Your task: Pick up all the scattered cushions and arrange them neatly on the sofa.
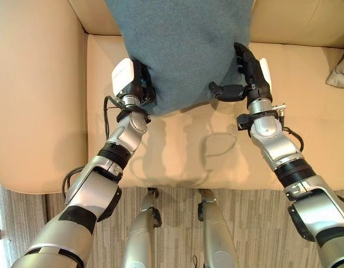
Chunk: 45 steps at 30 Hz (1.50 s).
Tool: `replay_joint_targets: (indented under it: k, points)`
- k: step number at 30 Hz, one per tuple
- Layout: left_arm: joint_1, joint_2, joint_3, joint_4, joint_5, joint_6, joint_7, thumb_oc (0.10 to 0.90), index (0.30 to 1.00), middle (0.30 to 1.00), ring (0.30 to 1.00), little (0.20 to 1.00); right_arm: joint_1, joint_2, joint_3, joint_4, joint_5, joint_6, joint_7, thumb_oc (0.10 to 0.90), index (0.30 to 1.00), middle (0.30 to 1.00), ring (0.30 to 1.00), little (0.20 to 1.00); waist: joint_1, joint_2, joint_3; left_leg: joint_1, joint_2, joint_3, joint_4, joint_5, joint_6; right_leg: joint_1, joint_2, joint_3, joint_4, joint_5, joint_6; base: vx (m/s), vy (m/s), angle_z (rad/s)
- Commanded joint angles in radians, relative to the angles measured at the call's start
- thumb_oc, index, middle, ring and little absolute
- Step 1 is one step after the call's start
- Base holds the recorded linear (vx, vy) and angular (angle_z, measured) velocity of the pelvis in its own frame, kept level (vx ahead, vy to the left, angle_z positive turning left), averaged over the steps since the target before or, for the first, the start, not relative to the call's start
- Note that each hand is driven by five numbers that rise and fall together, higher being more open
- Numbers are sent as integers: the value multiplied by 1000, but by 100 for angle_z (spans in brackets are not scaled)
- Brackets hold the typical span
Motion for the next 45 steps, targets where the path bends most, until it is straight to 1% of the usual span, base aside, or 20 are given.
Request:
replay_joint_targets:
  k: [1, 2, 3, 4, 5, 8, 9, 10, 14, 16, 18, 19, 20, 22, 23, 24, 31, 39, 41, 45]
  points:
    - [-104, -12, 12, -19, -25, -135, 5, 800, 900, 900, 900, 900, -39, -1, 36, 20, -36, -25, 55, 400, 300, 300, 300, 300, 24, 3, -91, -44, -11, -51, 132, -224, -13, -10, 34, -60, 51, -129, -35, 0, 0, 0]
    - [-94, -3, 20, -55, -55, -155, -8, 800, 900, 900, 900, 900, -37, -3, 37, 8, -44, -22, 59, 400, 300, 300, 300, 300, 25, 5, -90, -44, -11, -50, 133, -224, -13, -9, 34, -60, 52, -129, -35, 0, 0, 0]
    - [-81, 9, 32, -84, -82, -171, -8, 664, 695, 695, 695, 695, -34, 0, 31, 1, -51, -27, 57, 400, 300, 300, 300, 300, 28, 9, -90, -43, -12, -49, 134, -224, -13, -9, 34, -61, 52, -129, -35, 0, 0, 0]
    - [-72, 15, 44, -109, -105, -177, -7, 558, 538, 538, 538, 538, -31, 4, 26, -4, -59, -29, 54, 400, 300, 300, 300, 300, 31, 11, -89, -42, -13, -48, 134, -225, -12, -9, 34, -59, 53, -129, -35, 0, 0, 0]
    - [-76, 17, 43, -115, -92, -175, -2, 400, 300, 300, 300, 300, -29, 9, 19, -5, -66, -31, 51, 400, 300, 300, 300, 300, 30, 12, -87, -43, -13, -48, 135, -225, -12, -10, 34, -59, 56, -130, -36, 0, 0, 0]
    - [-97, 15, 30, -113, -40, -160, 8, 400, 300, 300, 300, 300, 5, 24, -25, -52, -67, -49, 27, 400, 300, 300, 300, 300, 23, 9, -78, -58, -16, -39, 139, -199, -5, -28, 31, -62, 59, -104, -41, -105, -2, -1]
    - [-100, 12, 31, -116, -39, -159, 10, 400, 300, 300, 300, 300, 17, 27, -38, -60, -62, -54, 21, 400, 300, 300, 300, 300, 22, 10, -79, -58, -16, -40, 139, -200, -4, -29, 31, -61, 61, -103, -41, 94, 2, 0]
    - [-99, 12, 30, -116, -39, -159, 10, 400, 300, 300, 300, 300, 18, 27, -38, -61, -62, -53, 21, 400, 300, 300, 300, 300, 24, 12, -85, -46, -14, -48, 138, -226, -9, -19, 35, -55, 63, -127, -36, 95, 0, 1]
    - [-99, 15, 28, -122, -3, -157, 22, 400, 300, 300, 300, 300, 63, 32, -127, -83, -29, -87, -29, 400, 300, 300, 300, 300, 15, 9, -79, -63, -16, -36, 149, -208, -1, -38, 30, -56, 71, -106, -39, -44, 10, 0]
    - [-100, 17, 22, -118, 6, -156, 26, 400, 300, 300, 300, 300, 64, 32, -143, -83, -30, -96, -44, 400, 300, 300, 300, 300, 16, 11, -86, -52, -13, -44, 149, -235, -5, -32, 33, -48, 76, -129, -33, 97, 7, -1]
    - [-109, 15, 18, -107, 10, -153, 31, 400, 300, 300, 300, 300, 61, 35, -161, -71, -31, -101, -71, 400, 300, 300, 300, 300, 14, 11, -87, -52, -14, -45, 149, -236, -4, -33, 32, -47, 76, -130, -31, 6, 9, -2]
    - [-116, 7, 13, -98, 9, -149, 40, 400, 300, 300, 300, 300, 50, 47, -177, -53, -15, -104, -110, 431, 347, 347, 347, 347, 10, 9, -79, -65, -16, -35, 152, -212, 1, -44, 27, -51, 73, -105, -36, 0, 0, 0]
    - [-117, 7, 13, -97, 9, -149, 40, 400, 300, 300, 300, 300, 49, 48, -177, -52, -15, -104, -110, 800, 900, 900, 900, 900, 12, 11, -86, -54, -15, -44, 150, -238, -3, -35, 31, -45, 74, -128, -30, -83, 22, -3]
    - [-121, 0, 11, -97, 8, -150, 44, 400, 300, 300, 300, 300, 49, 62, -211, -56, 14, -123, -144, 800, 900, 900, 900, 900, 9, 10, -77, -68, -16, -33, 153, -213, 3, -45, 26, -51, 73, -105, -35, -41, 8, -1]
    - [-120, -6, 13, -96, 2, -148, 48, 455, 382, 382, 382, 382, 53, 73, -241, -71, 37, -140, -166, 800, 900, 900, 900, 900, 8, 11, -77, -69, -16, -32, 154, -213, 3, -45, 26, -50, 73, -105, -34, 0, 0, 0]
    - [-116, -17, 19, -94, -4, -148, 53, 800, 900, 900, 900, 900, 63, 91, -281, -82, 58, -169, -189, 800, 900, 900, 900, 900, 5, 13, -74, -68, -17, -31, 155, -214, 4, -46, 26, -49, 76, -106, -34, 0, 0, 0]
    - [-115, -30, 59, -76, -65, -130, 52, 800, 900, 900, 900, 900, 90, 89, -321, -68, 57, -159, -226, 800, 900, 900, 900, 900, 3, 17, -76, -73, -17, -36, 157, -214, 6, -47, 25, -50, 77, -109, -33, 4, 0, 0]
    - [-112, 20, 80, -85, -39, -106, 61, 800, 900, 900, 900, 900, 140, 72, -347, -62, 18, -131, -239, 800, 900, 900, 900, 900, 5, 18, -77, -70, -19, -43, 152, -214, 5, -41, 26, -51, 72, -109, -32, 0, 0, 0]
    - [-101, 18, 151, -134, -216, -150, 59, 800, 900, 900, 900, 900, 143, 74, -332, -46, 36, -104, -220, 800, 900, 900, 900, 900, 11, 20, -79, -69, -21, -44, 153, -212, 6, -39, 26, -53, 71, -110, -34, 0, 0, 0]
    - [-50, 61, 274, -367, -629, -311, -13, 800, 900, 900, 900, 900, 150, 57, -301, -57, 80, -68, -159, 800, 900, 900, 900, 900, 25, 39, -69, -68, -23, -45, 158, -209, 6, -33, 24, -56, 76, -114, -37, 0, 0, 0]
